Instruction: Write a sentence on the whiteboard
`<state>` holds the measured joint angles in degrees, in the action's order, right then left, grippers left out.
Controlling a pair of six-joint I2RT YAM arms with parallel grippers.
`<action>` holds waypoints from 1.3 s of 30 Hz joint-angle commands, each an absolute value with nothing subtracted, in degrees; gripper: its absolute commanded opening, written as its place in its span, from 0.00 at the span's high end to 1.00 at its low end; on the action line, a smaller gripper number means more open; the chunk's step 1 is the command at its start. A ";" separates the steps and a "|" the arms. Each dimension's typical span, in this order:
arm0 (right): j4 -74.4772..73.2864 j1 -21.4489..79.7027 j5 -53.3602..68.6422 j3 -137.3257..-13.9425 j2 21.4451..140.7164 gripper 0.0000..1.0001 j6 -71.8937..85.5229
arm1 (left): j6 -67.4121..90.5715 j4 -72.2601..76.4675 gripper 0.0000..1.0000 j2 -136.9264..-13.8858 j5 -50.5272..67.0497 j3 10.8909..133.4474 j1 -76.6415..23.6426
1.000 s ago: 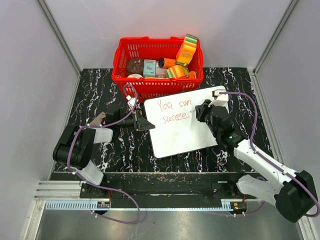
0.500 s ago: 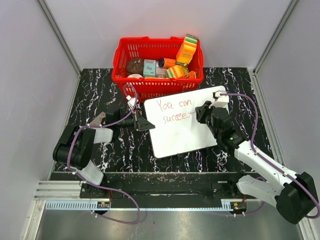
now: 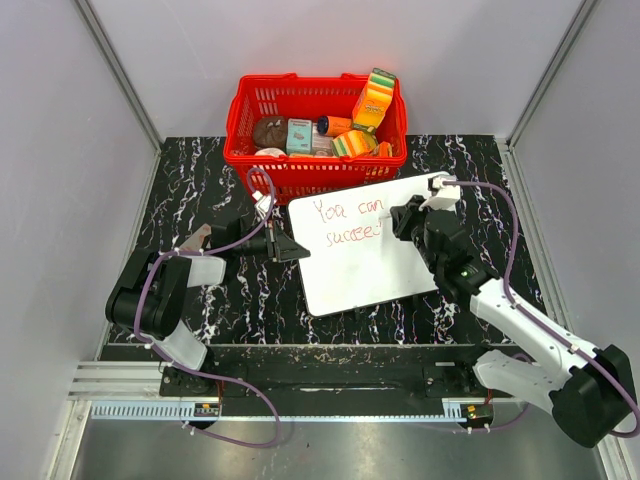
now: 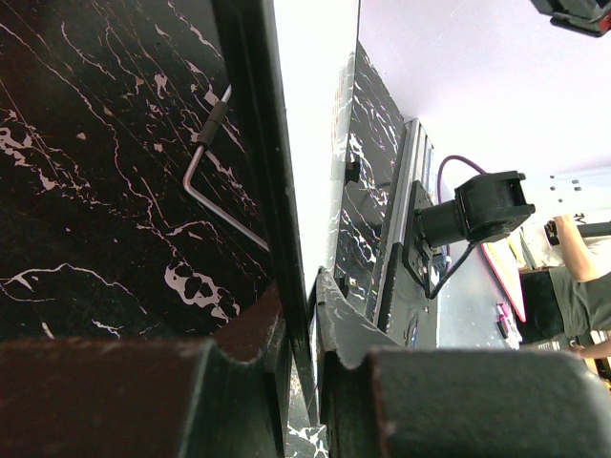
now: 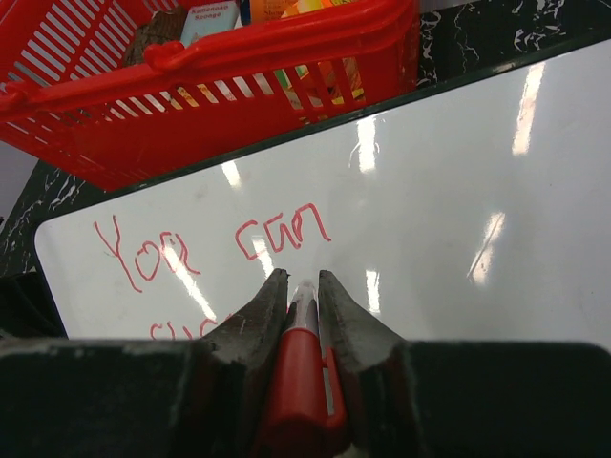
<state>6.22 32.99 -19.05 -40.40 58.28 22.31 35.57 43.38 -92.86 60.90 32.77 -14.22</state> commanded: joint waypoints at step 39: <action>5.36 32.52 -17.40 -36.92 58.01 1.00 24.17 | 30.59 46.05 1.00 -93.25 60.56 33.49 -15.21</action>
<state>7.14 32.93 -18.28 -38.00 58.74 23.66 35.59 43.35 -92.86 60.88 32.77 -14.22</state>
